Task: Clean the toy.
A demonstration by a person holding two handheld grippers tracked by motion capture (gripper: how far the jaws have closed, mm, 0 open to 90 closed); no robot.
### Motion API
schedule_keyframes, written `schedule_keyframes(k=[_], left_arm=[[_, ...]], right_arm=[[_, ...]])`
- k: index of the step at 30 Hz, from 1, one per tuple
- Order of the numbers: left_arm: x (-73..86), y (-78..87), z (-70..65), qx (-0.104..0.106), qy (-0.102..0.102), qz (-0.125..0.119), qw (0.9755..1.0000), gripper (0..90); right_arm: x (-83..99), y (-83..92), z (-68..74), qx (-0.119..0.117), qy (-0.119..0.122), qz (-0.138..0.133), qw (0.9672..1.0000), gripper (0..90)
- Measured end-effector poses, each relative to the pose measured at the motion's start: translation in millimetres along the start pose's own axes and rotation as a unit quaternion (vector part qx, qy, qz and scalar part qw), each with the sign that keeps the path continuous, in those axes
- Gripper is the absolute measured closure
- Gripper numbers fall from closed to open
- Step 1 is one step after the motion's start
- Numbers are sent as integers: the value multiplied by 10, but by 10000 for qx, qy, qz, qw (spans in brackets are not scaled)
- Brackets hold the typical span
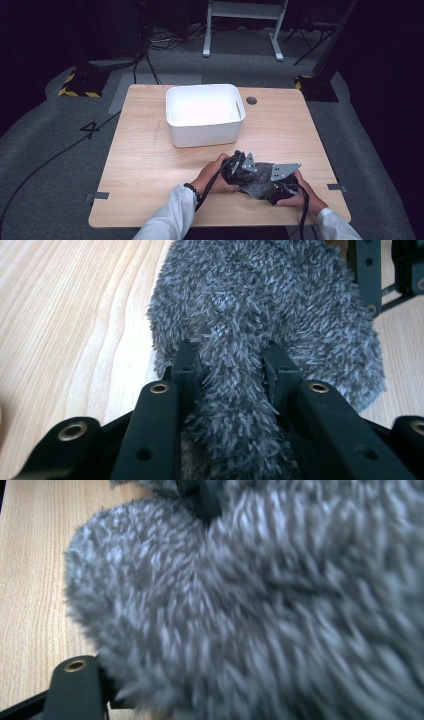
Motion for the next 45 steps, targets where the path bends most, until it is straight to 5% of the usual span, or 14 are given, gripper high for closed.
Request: schedule_keyframes(k=[6,13,22,34,38,40,45], left_arm=[[-35,-52,-116,145,25,-96,9998,660],[36,12,-126,30,-150,43,9999,677],[399,335,-34,-142,85,176,9997,682],[746,634,-159,-99,-11,251,9996,685],[743,615,-255,285,87,-20,9996,684],[707,537,-341,417,-76,37,9991,683],[675,277,-400,246,-267,407,9985,682]], right_arm=[[-1,0,-1,1,5,-3,10000,253],[-2,-1,2,8,6,0,10000,253],[2,2,5,13,-14,12,10000,253],[-8,-3,-4,70,-83,25,9999,253],[-17,-10,-22,121,-124,26,9998,253],[-23,-16,-30,150,-148,36,9998,254],[-23,-17,-37,162,-133,19,9998,256]])
Point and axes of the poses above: each handheld gripper's, and its own axes: y roughly backward along the jaws, x roughly out of its underside, z roughly to its left, the point moved 9 cm from there along -y, roughly forward along the jaws, and after that the axes turned 5 degrees about -x, right-handed, at the moved point
